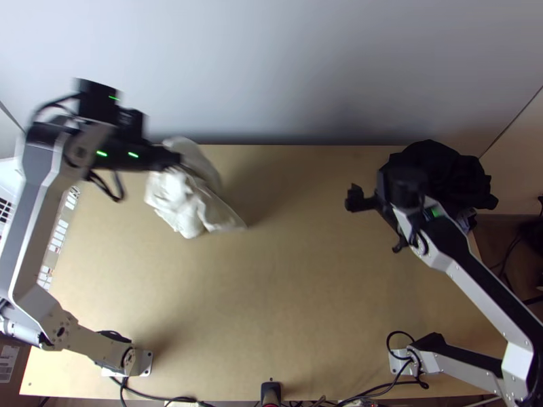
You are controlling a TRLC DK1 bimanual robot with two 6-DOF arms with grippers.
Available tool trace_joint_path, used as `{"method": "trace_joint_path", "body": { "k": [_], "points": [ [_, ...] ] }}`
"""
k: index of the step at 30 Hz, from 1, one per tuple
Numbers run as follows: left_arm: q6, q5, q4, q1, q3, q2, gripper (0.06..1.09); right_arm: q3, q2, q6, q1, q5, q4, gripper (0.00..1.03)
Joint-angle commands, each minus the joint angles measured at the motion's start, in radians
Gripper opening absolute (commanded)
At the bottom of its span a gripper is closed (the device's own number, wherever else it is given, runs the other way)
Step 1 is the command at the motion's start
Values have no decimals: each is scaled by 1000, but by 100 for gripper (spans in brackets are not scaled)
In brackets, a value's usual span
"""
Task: Fold the t-shirt
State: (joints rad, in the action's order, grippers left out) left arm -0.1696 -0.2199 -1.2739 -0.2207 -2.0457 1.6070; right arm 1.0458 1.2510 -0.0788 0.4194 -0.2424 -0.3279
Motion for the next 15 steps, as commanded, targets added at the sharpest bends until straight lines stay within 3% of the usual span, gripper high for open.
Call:
{"method": "trace_joint_path", "body": {
  "k": [1, 9, 15],
  "points": [
    [-70, 30, 10, -322, 71, 13, 9, -224, -127, -13, -59, 2, 79, 96],
    [-97, 114, 67, -522, 168, 188, 9, -320, -199, -19, -134, 9, 118, 96],
    [-222, 125, 145, -569, 160, 401, 9, -333, -257, -27, -185, 28, 119, 96]
  ]
}}
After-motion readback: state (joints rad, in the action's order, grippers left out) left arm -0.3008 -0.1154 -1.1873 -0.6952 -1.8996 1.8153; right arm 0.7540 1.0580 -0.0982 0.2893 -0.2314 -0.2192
